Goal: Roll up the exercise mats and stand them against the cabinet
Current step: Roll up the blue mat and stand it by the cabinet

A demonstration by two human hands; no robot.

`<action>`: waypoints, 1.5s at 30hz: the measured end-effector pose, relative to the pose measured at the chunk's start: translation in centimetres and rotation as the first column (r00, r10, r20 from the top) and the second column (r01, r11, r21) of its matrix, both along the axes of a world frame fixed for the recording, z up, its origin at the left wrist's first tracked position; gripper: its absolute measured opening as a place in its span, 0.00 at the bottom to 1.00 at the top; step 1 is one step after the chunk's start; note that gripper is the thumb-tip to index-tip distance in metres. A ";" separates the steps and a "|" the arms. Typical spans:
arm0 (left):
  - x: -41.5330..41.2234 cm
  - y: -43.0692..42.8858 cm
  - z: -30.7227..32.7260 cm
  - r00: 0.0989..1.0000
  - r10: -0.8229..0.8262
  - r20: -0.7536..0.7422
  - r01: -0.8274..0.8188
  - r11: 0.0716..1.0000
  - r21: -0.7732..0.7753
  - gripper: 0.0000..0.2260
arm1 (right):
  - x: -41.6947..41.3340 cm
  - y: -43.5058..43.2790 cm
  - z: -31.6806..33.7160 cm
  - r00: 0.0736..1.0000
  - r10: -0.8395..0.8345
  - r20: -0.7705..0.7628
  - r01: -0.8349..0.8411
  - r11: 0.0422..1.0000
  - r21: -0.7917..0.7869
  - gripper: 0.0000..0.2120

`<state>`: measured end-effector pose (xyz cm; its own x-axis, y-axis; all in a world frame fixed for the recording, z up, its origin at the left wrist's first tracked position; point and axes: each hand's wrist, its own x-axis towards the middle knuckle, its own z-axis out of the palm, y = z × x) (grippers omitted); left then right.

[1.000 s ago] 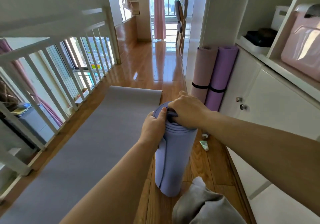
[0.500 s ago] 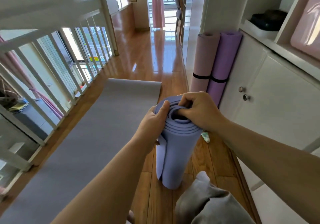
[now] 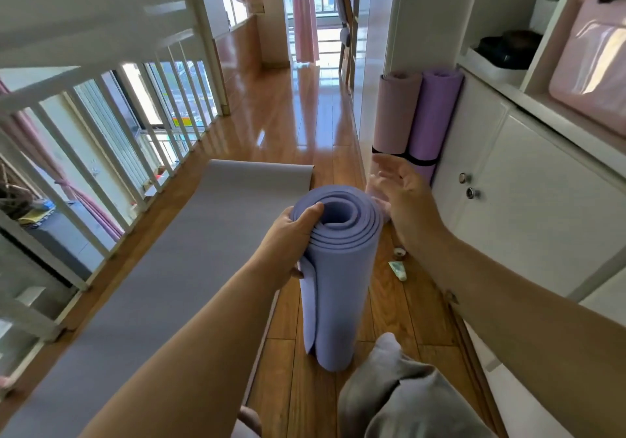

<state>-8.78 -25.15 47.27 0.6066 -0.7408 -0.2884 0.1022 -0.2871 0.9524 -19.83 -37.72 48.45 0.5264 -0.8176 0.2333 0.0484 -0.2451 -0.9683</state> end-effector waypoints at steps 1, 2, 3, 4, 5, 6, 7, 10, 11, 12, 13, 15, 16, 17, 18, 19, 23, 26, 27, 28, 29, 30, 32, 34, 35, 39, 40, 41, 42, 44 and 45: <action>0.0 0.0 0.0 1.000 0.009 0.003 -0.009 1.000 0.002 0.16 | -0.4 -0.1 0.3 0.998 0.007 -0.069 -0.017 0.990 -0.139 0.09; 0.0 -0.2 0.0 1.000 0.014 0.004 -0.014 1.000 0.000 0.16 | -0.7 -0.1 0.7 0.987 0.024 -0.158 -0.072 0.951 -0.299 0.08; -0.2 -0.3 0.0 1.000 0.016 0.005 -0.016 1.000 0.000 0.15 | -0.8 0.0 0.8 0.967 0.027 -0.254 -0.140 0.887 -0.439 0.07; -0.4 -0.5 0.0 1.000 0.020 0.007 -0.020 1.000 0.001 0.15 | -0.7 0.1 0.9 0.937 0.005 -0.348 -0.201 0.824 -0.530 0.06; -0.5 -0.7 0.0 1.000 0.026 0.010 -0.026 1.000 0.003 0.14 | -0.6 0.0 1.0 0.902 -0.030 -0.431 -0.253 0.771 -0.584 0.06; -0.7 -0.9 -0.1 0.999 0.034 0.014 -0.034 0.999 0.004 0.13 | -0.5 -0.1 1.2 0.864 -0.071 -0.498 -0.295 0.730 -0.616 0.06; -0.7 -1.0 -0.1 0.999 0.043 0.019 -0.043 0.999 0.001 0.13 | -0.5 -0.2 1.5 0.827 -0.107 -0.552 -0.331 0.701 -0.632 0.07; -0.5 -1.1 -0.4 0.997 0.075 0.021 -0.075 0.997 -0.023 0.12 | -0.4 -0.2 2.6 0.771 -0.129 -0.624 -0.390 0.680 -0.621 0.11; -0.5 -1.2 -0.6 0.996 0.087 0.022 -0.087 0.996 -0.026 0.12 | -0.2 0.0 2.7 0.765 -0.146 -0.628 -0.389 0.672 -0.630 0.13; -0.6 -1.3 -0.7 0.995 0.098 0.030 -0.097 0.995 -0.028 0.13 | 0.1 0.1 2.7 0.756 -0.167 -0.632 -0.381 0.673 -0.634 0.14; -0.7 -1.4 -0.8 0.993 0.106 0.044 -0.105 0.994 -0.029 0.13 | 0.3 0.0 2.8 0.749 -0.180 -0.638 -0.370 0.685 -0.628 0.14; -1.1 -1.7 -1.1 0.992 0.111 0.057 -0.110 0.993 -0.035 0.14 | 0.5 -0.3 3.0 0.728 -0.163 -0.666 -0.364 0.731 -0.577 0.10; -1.3 -1.8 -1.1 0.992 0.116 0.055 -0.114 0.993 -0.042 0.14 | 0.5 -0.3 3.1 0.715 -0.137 -0.686 -0.378 0.750 -0.543 0.08; -1.4 -1.8 -1.1 0.991 0.125 0.049 -0.123 0.991 -0.047 0.14 | 0.5 -0.2 3.2 0.701 -0.107 -0.705 -0.398 0.761 -0.512 0.06; -1.3 -1.9 -1.2 0.990 0.135 0.046 -0.133 0.990 -0.051 0.14 | 0.6 0.0 3.2 0.690 -0.079 -0.719 -0.421 0.764 -0.488 0.05; -1.2 -2.0 -1.2 0.988 0.144 0.049 -0.142 0.988 -0.055 0.15 | 0.7 0.3 3.1 0.681 -0.057 -0.730 -0.443 0.761 -0.474 0.05; -0.8 -1.8 -1.5 0.989 0.132 0.070 -0.128 0.990 -0.058 0.18 | 0.7 -0.2 3.8 0.666 -0.065 -0.743 -0.454 0.754 -0.474 0.06; -0.9 -2.0 -1.6 0.992 0.108 0.067 -0.102 0.991 -0.081 0.16 | 0.8 -1.3 4.4 0.653 -0.154 -0.742 -0.446 0.714 -0.540 0.06; -1.1 -2.1 -1.6 0.991 0.117 0.064 -0.110 0.989 -0.097 0.15 | 1.0 -1.4 4.3 0.651 -0.185 -0.736 -0.440 0.698 -0.565 0.06; -1.2 -2.2 -1.6 0.990 0.124 0.064 -0.116 0.987 -0.109 0.13 | 1.2 -1.4 4.2 0.647 -0.213 -0.732 -0.435 0.685 -0.584 0.07; -1.3 -2.3 -1.5 0.989 0.128 0.070 -0.120 0.986 -0.116 0.13 | 1.4 -1.4 4.0 0.638 -0.235 -0.733 -0.435 0.676 -0.595 0.07; -1.4 -2.5 -1.7 0.988 0.132 0.077 -0.122 0.985 -0.121 0.15 | 1.5 -1.4 4.0 0.632 -0.248 -0.734 -0.436 0.669 -0.602 0.07; -1.3 -2.6 -1.9 0.986 0.147 0.081 -0.136 0.983 -0.124 0.18 | 1.5 -1.6 4.1 0.632 -0.243 -0.736 -0.446 0.662 -0.602 0.06; -1.2 -2.6 -2.0 0.984 0.164 0.075 -0.153 0.980 -0.127 0.20 | 1.3 -1.4 4.1 0.637 -0.233 -0.735 -0.460 0.651 -0.604 0.05; -1.2 -2.6 -1.9 0.983 0.167 0.073 -0.157 0.979 -0.127 0.20 | 1.2 -1.3 4.0 0.635 -0.228 -0.738 -0.469 0.645 -0.603 0.04; -1.5 -2.7 -1.8 0.984 0.160 0.079 -0.148 0.980 -0.132 0.19 | 1.2 -0.9 4.1 0.566 -0.258 -0.783 -0.505 0.643 -0.576 0.10; -1.6 -2.7 -1.7 0.984 0.155 0.084 -0.143 0.981 -0.129 0.19 | 1.2 -0.8 4.3 0.536 -0.279 -0.796 -0.515 0.640 -0.571 0.12; -1.7 -2.7 -1.7 0.985 0.148 0.091 -0.136 0.983 -0.127 0.19 | 1.2 -0.6 4.6 0.501 -0.305 -0.810 -0.528 0.634 -0.565 0.14; -1.8 -2.8 -1.6 0.985 0.140 0.097 -0.127 0.984 -0.126 0.19 | 1.2 -0.4 4.9 0.449 -0.342 -0.826 -0.551 0.621 -0.557 0.14; -2.0 -2.9 -1.5 0.986 0.123 0.114 -0.108 0.986 -0.127 0.18 | 1.2 0.3 5.8 0.309 -0.439 -0.844 -0.630 0.571 -0.527 0.12; -2.1 -3.0 -1.4 0.986 0.114 0.123 -0.099 0.988 -0.121 0.18 | 1.1 0.6 6.2 0.248 -0.471 -0.846 -0.664 0.553 -0.503 0.11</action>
